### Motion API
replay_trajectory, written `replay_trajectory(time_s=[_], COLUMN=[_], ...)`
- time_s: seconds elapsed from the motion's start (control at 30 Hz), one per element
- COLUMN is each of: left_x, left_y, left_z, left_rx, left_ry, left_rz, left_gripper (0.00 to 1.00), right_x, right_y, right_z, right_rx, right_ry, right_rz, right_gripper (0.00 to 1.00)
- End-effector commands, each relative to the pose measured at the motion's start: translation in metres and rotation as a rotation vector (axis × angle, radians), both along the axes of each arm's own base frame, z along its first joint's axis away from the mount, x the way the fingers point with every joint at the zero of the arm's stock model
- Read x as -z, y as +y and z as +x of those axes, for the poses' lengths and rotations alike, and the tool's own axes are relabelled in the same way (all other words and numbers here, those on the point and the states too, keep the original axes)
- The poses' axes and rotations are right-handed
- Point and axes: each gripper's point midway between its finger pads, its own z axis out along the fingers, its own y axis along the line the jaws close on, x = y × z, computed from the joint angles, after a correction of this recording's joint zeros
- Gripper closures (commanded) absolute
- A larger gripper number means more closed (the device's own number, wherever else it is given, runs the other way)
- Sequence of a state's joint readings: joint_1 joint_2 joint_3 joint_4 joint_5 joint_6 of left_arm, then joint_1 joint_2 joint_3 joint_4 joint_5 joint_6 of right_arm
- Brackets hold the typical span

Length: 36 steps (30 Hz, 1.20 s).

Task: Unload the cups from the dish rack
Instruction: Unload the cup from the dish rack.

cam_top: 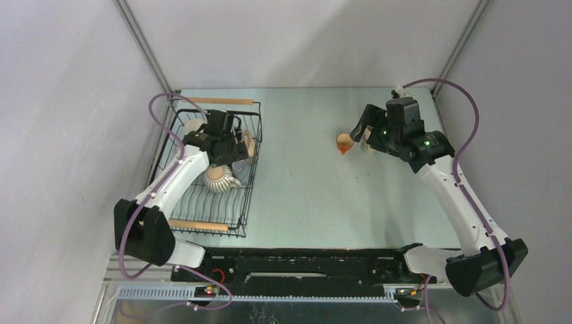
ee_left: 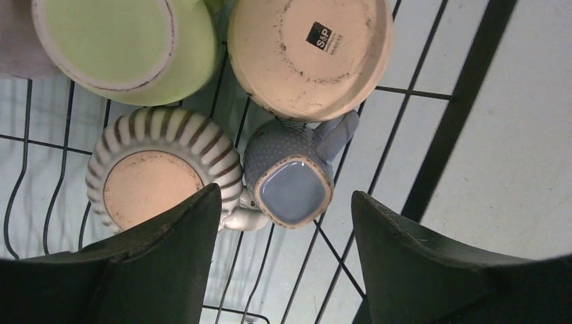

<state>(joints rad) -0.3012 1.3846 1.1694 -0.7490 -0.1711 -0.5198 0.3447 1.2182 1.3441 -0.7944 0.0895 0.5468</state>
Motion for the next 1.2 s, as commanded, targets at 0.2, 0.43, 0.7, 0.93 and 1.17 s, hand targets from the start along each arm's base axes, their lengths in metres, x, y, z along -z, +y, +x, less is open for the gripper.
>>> replay_trajectory(time_s=[0.2, 0.43, 0.7, 0.93, 1.17], left_x=[0.002, 0.027, 0.039, 0.04, 0.034], left_y=[-0.011, -0.008, -0.005, 0.006, 0.001], left_z=[0.024, 0.023, 0.019, 0.013, 0.008], left_rx=[0.066, 0.083, 0.089, 0.078, 0.143], left_ry=[0.01, 0.082, 0.121, 0.138, 0.128], left_rz=[-0.003, 0.037, 0.064, 0.123, 0.109], left_gripper=[0.24, 0.25, 0.28, 0.24, 0.2], right_x=[0.0, 0.005, 0.008, 0.008, 0.01], right_y=[0.01, 0.019, 0.022, 0.021, 0.019], right_z=[-0.001, 0.002, 0.002, 0.002, 0.001], right_rx=[-0.019, -0.04, -0.046, -0.045, -0.04], right_ry=[-0.02, -0.009, -0.002, -0.002, 0.006], right_rz=[0.007, 0.011, 0.002, -0.007, -0.019], right_gripper=[0.0, 0.0, 0.0, 0.0, 0.0])
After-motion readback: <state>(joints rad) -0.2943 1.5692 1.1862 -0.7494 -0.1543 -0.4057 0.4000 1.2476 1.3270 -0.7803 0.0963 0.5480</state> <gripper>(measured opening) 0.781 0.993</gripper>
